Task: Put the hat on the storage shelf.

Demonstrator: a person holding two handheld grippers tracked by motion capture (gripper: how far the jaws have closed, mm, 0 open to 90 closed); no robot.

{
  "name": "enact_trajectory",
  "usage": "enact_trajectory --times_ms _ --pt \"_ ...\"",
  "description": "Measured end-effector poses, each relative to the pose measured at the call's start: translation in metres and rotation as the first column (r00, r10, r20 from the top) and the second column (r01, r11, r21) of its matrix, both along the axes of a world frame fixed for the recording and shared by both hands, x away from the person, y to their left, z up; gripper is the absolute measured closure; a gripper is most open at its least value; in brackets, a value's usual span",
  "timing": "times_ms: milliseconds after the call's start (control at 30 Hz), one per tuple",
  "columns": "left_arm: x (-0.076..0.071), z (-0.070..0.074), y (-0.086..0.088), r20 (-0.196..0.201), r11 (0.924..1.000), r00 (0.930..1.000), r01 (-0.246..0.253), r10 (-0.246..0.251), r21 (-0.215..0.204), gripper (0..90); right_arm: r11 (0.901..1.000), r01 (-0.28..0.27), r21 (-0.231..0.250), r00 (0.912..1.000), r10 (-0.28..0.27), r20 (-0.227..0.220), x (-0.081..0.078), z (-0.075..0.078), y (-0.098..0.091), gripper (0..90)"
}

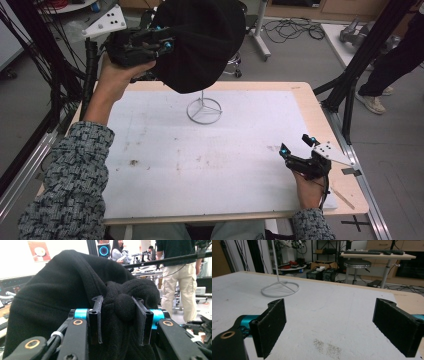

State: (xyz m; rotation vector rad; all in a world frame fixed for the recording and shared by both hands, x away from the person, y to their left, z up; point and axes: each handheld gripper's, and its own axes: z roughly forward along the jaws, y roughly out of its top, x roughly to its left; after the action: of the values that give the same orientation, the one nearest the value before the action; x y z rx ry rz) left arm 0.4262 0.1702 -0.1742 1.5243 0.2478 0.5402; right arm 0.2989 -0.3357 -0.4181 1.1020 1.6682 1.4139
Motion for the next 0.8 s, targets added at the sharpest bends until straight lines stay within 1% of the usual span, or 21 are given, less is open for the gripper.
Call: enact_trajectory --times_ms 167,200,233,367,467,567,800 --pt "0.004 -0.01 -0.002 -0.022 0.9996 0.9996 -0.019 0.02 0.022 62.4 1.0 0.001 0.0 1.0 -0.001 -0.001 0.0 0.0 0.0 10.7" --pt "0.005 -0.012 -0.003 -0.024 0.9993 0.9995 -0.02 0.021 0.032 62.1 1.0 0.001 0.0 1.0 -0.001 -0.001 0.0 0.0 0.0 10.7" --pt "0.005 -0.014 -0.003 -0.029 0.9994 0.9993 -0.021 0.022 0.028 61.8 1.0 0.0 0.001 1.0 0.0 -0.001 0.0 0.0 0.0 10.6" --pt "0.007 -0.022 -0.004 -0.041 0.9985 0.9987 -0.028 0.03 0.047 61.2 1.0 -0.002 -0.005 1.0 0.002 0.0 0.001 0.0 0.0 10.7" --pt "0.009 -0.028 -0.005 -0.052 0.9984 0.998 -0.034 0.036 0.045 60.5 1.0 -0.001 -0.005 1.0 0.001 -0.002 0.001 0.0 0.0 10.7" --pt "0.009 -0.033 -0.005 -0.059 0.998 0.9975 -0.036 0.039 0.052 59.5 1.0 -0.001 -0.001 1.0 0.001 -0.002 0.001 0.0 0.0 10.7" --pt "0.009 -0.044 -0.004 -0.075 0.998 0.9962 -0.042 0.045 0.048 58.3 1.0 0.0 -0.005 1.0 0.0 -0.003 0.001 0.0 0.0 10.7"
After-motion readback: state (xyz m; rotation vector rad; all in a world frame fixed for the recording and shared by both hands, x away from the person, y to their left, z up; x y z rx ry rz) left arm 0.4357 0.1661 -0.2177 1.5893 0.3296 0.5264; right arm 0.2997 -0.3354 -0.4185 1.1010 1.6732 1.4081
